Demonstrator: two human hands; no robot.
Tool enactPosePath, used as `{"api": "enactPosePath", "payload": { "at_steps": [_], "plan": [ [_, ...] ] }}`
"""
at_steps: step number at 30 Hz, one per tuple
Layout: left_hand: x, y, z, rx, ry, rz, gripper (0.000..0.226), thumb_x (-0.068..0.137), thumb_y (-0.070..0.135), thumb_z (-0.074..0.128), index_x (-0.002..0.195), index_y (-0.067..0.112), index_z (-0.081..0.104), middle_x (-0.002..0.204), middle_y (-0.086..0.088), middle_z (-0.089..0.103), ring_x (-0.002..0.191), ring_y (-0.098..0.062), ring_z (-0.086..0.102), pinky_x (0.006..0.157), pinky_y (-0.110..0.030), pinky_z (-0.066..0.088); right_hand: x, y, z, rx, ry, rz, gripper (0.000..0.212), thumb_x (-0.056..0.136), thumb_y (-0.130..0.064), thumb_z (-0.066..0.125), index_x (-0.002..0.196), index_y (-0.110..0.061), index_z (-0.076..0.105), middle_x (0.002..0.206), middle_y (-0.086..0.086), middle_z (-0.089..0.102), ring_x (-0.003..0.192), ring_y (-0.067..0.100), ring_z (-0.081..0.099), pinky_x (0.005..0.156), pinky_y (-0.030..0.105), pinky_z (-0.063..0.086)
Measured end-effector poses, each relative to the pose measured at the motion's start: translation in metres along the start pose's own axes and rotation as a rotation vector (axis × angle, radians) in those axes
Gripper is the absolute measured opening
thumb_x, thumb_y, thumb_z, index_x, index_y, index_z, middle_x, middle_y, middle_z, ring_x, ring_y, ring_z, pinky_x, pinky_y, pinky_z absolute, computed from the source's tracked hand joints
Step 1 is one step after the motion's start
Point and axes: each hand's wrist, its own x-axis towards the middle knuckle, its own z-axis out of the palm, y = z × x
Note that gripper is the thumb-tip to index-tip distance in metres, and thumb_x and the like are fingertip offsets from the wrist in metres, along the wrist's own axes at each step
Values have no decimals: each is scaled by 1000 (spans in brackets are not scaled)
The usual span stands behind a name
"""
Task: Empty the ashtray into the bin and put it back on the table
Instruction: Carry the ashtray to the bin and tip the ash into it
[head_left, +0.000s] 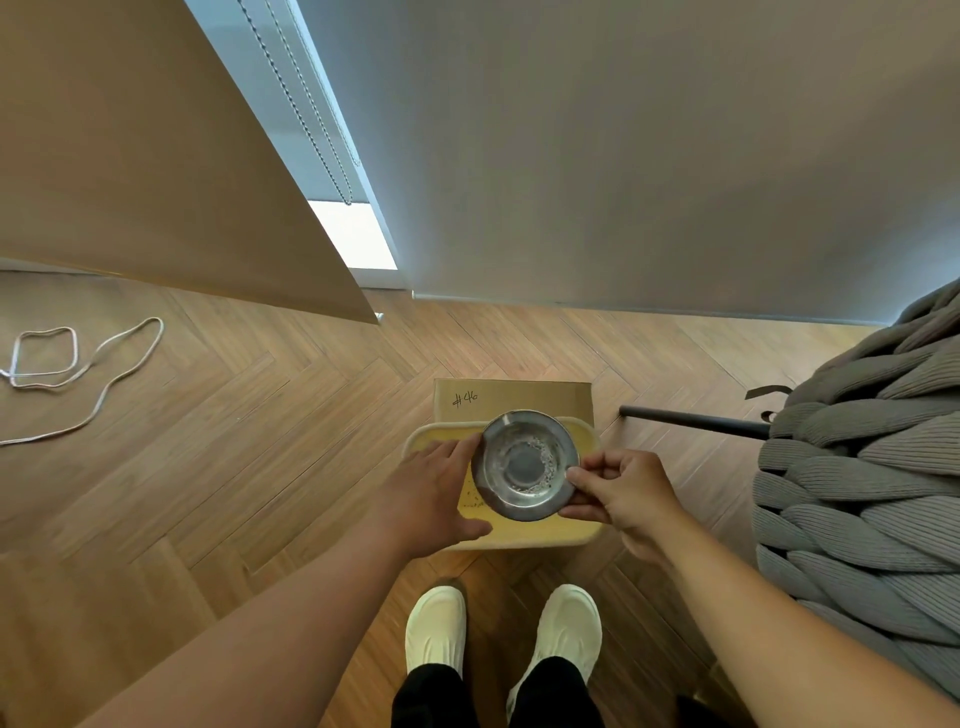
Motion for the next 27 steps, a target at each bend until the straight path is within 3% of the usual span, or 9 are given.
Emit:
{"api": "enactPosePath", "payload": {
  "at_steps": [6,12,14,18,20,23,25,27],
  "plan": [
    [2,6,-7,-60,31,-31,118,59,62,79,152,25,17,148,3,46,132,-19,44,108,-35,39,-4,-6,2,42,-64,43,21,87,3,68,106,9,62,95,30,72,69,32,75,56,35,63],
    [0,5,-11,-96,56,-27,115,52,62,83,147,28,27,142,6,51,128,-18,49,101,-34,43,-6,-10,3,-30,-71,2,30,85,3,71,113,6,61,81,21,74,64,29,74,55,34,63],
    [-1,5,-11,-104,70,-18,112,52,62,82,146,30,29,141,8,52,126,-17,50,99,-34,44,-7,-12,3,-157,-84,-70,41,84,3,72,124,-2,60,74,17,73,61,27,74,55,33,63],
    [-6,7,-12,-107,79,-13,111,53,63,82,146,30,30,141,8,52,126,-17,50,98,-34,44,-13,-17,1,-458,-201,-253,68,84,0,73,140,-32,50,73,8,68,70,25,75,72,38,64],
    [-9,9,-14,-112,88,-15,110,54,62,83,145,30,31,139,8,53,124,-17,51,97,-33,45,-16,-21,0,-655,-238,-347,79,80,-5,76,142,-42,43,81,-4,64,74,16,73,76,29,61],
    [-10,12,-20,-112,91,-12,108,54,59,84,144,28,33,140,6,52,126,-18,50,100,-37,45,-22,-26,2,-875,-258,-421,92,73,-8,80,147,-41,35,91,-24,55,81,-1,60,67,7,47],
    [-11,14,-23,-107,93,-14,108,55,59,84,144,27,33,140,4,52,126,-19,49,102,-37,44,-23,-27,5,-947,-242,-462,92,72,-9,82,147,-35,35,98,-22,57,80,2,58,68,7,46],
    [-12,16,-25,-102,102,-16,108,56,58,85,144,27,31,139,3,53,125,-20,49,101,-36,43,-26,-27,10,-1001,-197,-502,87,72,-11,83,144,-30,38,108,-8,64,86,8,60,75,19,52]
  ]
}}
